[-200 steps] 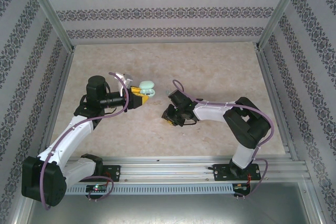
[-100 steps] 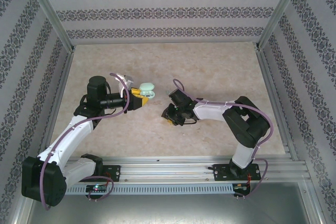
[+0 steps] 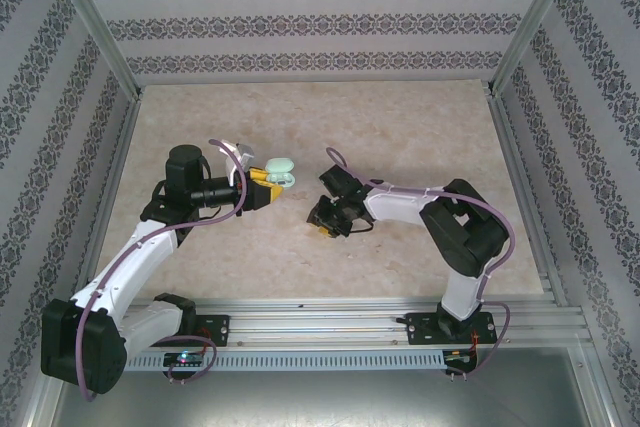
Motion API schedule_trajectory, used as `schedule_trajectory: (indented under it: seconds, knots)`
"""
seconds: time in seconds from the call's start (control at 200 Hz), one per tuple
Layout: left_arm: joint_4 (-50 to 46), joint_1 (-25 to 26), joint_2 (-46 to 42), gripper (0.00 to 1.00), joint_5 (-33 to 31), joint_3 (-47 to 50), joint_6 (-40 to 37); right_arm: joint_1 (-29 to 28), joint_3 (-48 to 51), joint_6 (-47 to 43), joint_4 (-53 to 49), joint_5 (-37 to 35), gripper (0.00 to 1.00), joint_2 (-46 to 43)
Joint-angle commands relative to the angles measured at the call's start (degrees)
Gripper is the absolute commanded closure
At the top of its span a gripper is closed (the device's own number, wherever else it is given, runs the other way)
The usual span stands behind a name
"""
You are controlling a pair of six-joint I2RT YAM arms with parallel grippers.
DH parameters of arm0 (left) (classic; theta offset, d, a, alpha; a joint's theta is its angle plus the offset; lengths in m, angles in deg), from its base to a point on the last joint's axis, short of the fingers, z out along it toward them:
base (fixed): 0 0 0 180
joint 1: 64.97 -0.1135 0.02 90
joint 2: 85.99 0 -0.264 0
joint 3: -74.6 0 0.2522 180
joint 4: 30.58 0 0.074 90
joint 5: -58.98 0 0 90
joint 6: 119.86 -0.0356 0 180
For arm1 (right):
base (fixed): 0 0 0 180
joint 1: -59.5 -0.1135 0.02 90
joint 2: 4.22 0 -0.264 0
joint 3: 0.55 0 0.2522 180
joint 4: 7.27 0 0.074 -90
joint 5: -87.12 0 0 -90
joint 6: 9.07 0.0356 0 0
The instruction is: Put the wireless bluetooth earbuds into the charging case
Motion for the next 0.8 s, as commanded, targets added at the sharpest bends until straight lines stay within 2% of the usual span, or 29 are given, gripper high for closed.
schedule_trajectory:
  seconds: [0.0,0.195,0.43,0.794]
  knots:
    - [-0.14,-0.89,-0.94,0.80,0.61,-0.75,-0.75,0.19,-2.93,-4.34,-0.61,-3.93,0.67,3.40]
    - [0.57,-0.86,-0.66,0.80,0.74,-0.66,-0.30,0.20,-6.67,-7.68,-5.50,-5.59,0.68,4.42]
    - [0.15,-0.93,-0.75,0.80,0.74,-0.61,-0.66,0.09,-9.09,-8.76,-6.29,-4.27,0.68,6.84]
    - [0.04,-0.97,-0.46,0.80,0.83,-1.01,-1.02,-0.27,-10.25,-9.15,-8.78,-5.76,0.68,3.83]
